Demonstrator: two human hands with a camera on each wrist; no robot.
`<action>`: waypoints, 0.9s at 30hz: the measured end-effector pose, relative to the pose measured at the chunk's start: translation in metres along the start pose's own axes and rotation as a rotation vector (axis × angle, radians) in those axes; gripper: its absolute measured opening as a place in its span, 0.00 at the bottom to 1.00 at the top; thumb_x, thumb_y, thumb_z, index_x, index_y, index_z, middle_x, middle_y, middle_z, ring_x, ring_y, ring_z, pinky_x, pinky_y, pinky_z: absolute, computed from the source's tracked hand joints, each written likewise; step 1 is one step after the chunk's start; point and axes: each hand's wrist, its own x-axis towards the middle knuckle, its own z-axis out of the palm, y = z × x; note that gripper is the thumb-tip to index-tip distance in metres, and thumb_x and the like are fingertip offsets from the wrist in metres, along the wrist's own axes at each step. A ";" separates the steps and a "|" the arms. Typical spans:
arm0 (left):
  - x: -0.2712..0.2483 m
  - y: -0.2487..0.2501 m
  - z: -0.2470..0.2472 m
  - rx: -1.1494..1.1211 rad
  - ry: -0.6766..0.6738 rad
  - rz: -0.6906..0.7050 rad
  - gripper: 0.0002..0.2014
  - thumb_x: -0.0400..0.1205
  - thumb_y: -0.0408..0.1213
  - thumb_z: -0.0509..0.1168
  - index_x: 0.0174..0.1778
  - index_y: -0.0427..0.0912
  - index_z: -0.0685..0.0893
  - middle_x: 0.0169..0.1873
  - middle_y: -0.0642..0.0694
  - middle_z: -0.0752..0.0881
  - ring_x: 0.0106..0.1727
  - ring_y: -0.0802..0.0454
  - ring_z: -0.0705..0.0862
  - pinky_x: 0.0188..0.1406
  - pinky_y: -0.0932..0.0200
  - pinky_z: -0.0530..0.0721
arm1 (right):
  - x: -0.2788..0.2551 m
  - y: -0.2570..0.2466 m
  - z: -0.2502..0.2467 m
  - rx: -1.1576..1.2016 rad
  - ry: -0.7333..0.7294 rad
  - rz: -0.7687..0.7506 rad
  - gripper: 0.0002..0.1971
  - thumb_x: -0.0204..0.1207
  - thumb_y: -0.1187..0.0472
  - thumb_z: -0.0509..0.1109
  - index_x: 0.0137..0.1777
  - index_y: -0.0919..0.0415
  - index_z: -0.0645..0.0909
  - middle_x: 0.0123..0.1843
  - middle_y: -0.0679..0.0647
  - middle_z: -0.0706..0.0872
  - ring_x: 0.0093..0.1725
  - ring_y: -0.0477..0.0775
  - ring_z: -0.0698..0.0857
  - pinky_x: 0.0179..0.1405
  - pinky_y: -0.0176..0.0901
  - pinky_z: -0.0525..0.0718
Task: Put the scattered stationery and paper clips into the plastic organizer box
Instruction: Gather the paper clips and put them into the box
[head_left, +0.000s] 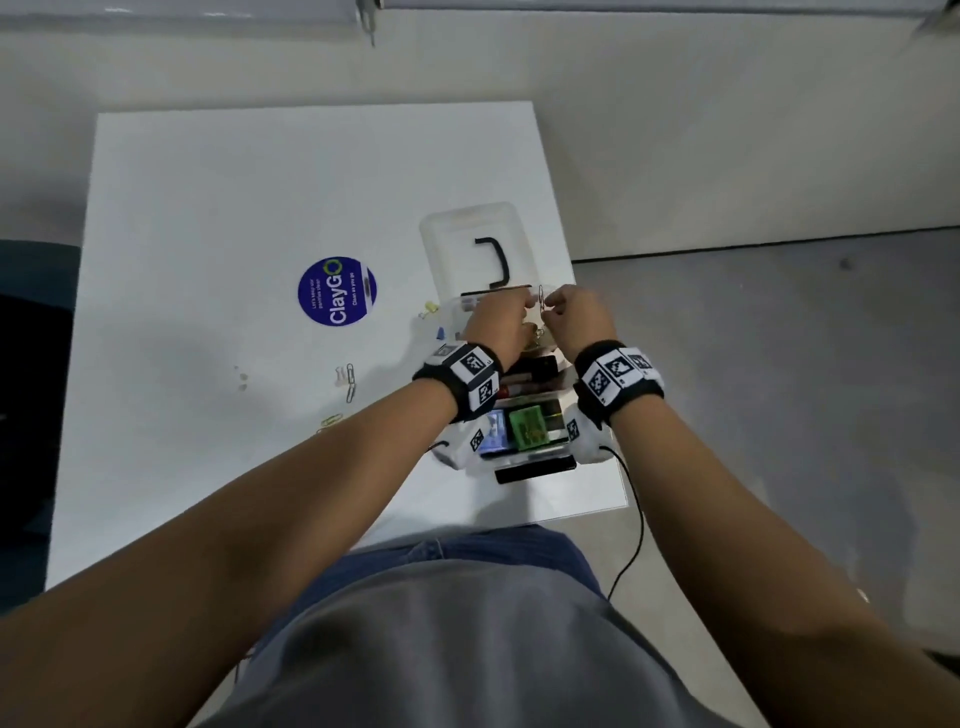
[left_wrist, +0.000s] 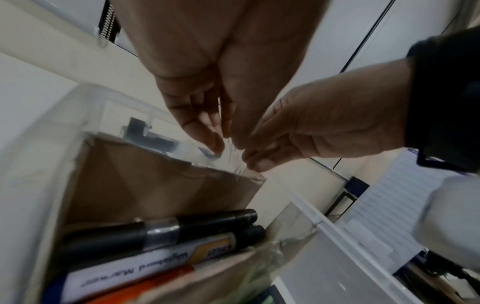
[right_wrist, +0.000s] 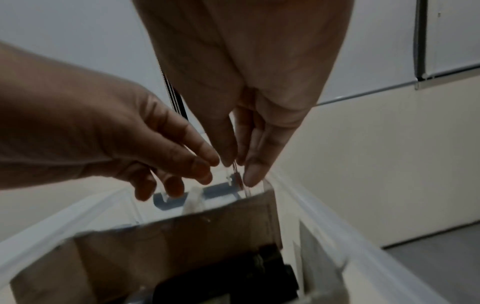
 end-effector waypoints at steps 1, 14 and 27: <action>-0.003 -0.004 -0.003 -0.020 0.010 0.009 0.18 0.80 0.30 0.66 0.67 0.42 0.81 0.57 0.42 0.87 0.58 0.46 0.85 0.61 0.55 0.80 | 0.000 -0.002 0.000 -0.026 -0.021 -0.013 0.13 0.79 0.63 0.67 0.62 0.62 0.83 0.60 0.59 0.87 0.60 0.59 0.85 0.62 0.49 0.82; -0.129 -0.218 -0.090 0.035 0.192 -0.453 0.06 0.78 0.33 0.70 0.49 0.45 0.82 0.47 0.43 0.86 0.49 0.42 0.85 0.53 0.48 0.83 | -0.083 -0.124 0.117 -0.067 -0.400 -0.489 0.17 0.78 0.69 0.63 0.66 0.63 0.79 0.62 0.61 0.80 0.60 0.61 0.82 0.58 0.49 0.79; -0.160 -0.262 -0.058 0.198 -0.035 -0.347 0.13 0.80 0.24 0.64 0.59 0.39 0.78 0.56 0.38 0.77 0.49 0.40 0.84 0.43 0.55 0.78 | -0.094 -0.099 0.210 -0.704 -0.591 -0.556 0.38 0.79 0.72 0.57 0.85 0.65 0.43 0.87 0.58 0.40 0.86 0.65 0.45 0.84 0.59 0.53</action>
